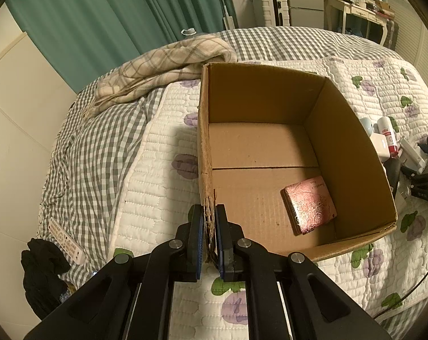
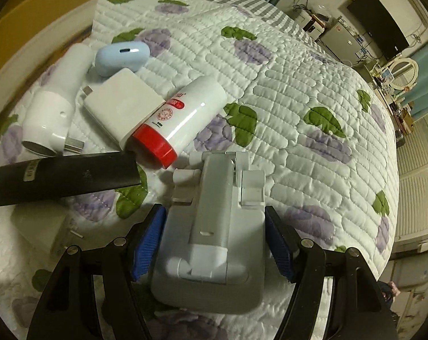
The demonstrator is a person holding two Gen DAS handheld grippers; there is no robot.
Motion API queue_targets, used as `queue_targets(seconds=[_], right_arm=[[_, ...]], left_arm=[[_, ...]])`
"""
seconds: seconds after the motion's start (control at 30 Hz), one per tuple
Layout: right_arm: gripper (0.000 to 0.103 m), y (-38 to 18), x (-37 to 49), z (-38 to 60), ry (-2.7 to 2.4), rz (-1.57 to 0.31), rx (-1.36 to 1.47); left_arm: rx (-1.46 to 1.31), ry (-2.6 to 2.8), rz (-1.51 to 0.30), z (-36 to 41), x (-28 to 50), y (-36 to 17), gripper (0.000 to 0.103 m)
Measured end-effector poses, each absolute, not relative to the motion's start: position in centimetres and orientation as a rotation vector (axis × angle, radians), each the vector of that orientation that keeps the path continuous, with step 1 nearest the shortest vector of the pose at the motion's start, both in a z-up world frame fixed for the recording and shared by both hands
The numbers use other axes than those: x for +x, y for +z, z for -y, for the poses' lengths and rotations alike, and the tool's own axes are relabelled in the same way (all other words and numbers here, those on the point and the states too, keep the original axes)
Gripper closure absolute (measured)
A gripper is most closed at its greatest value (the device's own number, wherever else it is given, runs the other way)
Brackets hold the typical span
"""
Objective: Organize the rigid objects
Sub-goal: 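Grasp the white phone stand with the right gripper, then carry the white phone stand into the box and release it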
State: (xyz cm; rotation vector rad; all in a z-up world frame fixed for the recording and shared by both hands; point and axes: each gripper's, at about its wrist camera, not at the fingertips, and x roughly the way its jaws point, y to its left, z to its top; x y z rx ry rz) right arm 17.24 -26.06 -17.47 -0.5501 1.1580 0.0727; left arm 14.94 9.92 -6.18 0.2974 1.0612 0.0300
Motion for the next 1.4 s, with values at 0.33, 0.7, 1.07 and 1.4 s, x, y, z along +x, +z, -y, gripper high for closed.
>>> queue_targets(seconds=[0.33, 0.7, 1.07, 1.4], right_arm=[[0.036, -17.1, 16.9, 25.9, 0.077, -1.140, -0.544], [0.038, -12.5, 15.7, 26.7, 0.119, -1.037, -0.398], [0.038, -2.8, 14.9, 21.5, 0.252, -0.833, -0.373], [0.038, 2.3, 14.3, 13.3, 0.464, -0.704, -0.320]], left_arm=[[0.297, 0.028, -1.062, -9.9, 15.0, -6.2, 0.095], [0.293, 0.029, -1.062, -9.9, 15.0, -6.2, 0.095], [0.286, 0.024, -1.061, -9.6, 15.1, -6.1, 0.095], [0.278, 0.016, -1.046, -9.6, 15.0, -5.6, 0.095]])
